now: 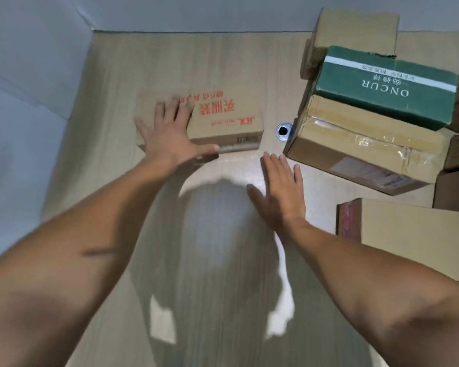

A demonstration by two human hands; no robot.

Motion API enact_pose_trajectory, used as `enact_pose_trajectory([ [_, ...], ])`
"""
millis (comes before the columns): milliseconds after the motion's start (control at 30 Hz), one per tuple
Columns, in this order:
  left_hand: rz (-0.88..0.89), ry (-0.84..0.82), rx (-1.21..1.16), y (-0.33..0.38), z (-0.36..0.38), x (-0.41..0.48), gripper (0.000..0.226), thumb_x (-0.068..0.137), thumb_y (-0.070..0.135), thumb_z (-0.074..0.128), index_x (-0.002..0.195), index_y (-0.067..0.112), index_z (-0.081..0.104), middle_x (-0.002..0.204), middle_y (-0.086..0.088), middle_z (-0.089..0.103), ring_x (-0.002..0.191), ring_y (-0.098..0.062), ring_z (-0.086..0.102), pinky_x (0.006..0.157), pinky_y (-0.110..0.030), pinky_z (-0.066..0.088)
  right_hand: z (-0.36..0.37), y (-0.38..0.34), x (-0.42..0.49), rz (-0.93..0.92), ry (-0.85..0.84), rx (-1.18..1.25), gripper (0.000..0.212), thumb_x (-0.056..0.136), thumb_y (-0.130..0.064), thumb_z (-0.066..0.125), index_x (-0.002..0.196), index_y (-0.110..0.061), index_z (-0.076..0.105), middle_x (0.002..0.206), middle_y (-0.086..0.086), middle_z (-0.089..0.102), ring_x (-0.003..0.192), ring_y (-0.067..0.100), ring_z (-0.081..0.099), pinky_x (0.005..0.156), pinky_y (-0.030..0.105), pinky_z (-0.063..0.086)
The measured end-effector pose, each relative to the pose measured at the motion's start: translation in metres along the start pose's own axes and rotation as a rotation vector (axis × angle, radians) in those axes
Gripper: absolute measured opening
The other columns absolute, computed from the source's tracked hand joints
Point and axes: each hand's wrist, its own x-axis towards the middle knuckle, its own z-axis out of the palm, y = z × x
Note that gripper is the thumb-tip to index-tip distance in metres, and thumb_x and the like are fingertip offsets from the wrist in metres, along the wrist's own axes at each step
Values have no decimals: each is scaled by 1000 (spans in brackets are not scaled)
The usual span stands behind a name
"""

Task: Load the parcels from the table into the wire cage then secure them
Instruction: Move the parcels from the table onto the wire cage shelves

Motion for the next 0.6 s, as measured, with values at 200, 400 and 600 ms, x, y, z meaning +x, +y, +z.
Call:
enact_pose_trajectory([
  [200, -182, -103, -66, 10, 48, -188, 136, 49, 113, 30, 161, 45, -5, 172, 12, -13, 159, -23, -13, 110, -80, -10, -59, 2, -31, -28, -429, 472, 62, 107, -31, 47, 163, -29, 24, 172, 1, 19, 159, 24, 12, 128, 41, 12],
  [400, -268, -117, -192, 70, 78, -335, 120, 60, 111, 17, 161, 48, 5, 172, 16, -7, 159, -20, -10, 110, -81, -6, -96, -7, -106, 153, -639, 916, 65, 104, -45, 52, 161, -35, 22, 144, 9, 49, 109, 16, 60, 78, 29, 59],
  [600, -954, 399, -530, 129, 116, -454, 96, 75, 82, 63, 154, 42, 25, 169, -1, 12, 156, -32, 2, 115, -70, 18, -72, 29, -189, 67, -693, 646, 64, 84, -54, 78, 128, -22, 44, 118, 7, 72, 99, 24, 74, 83, 41, 63],
])
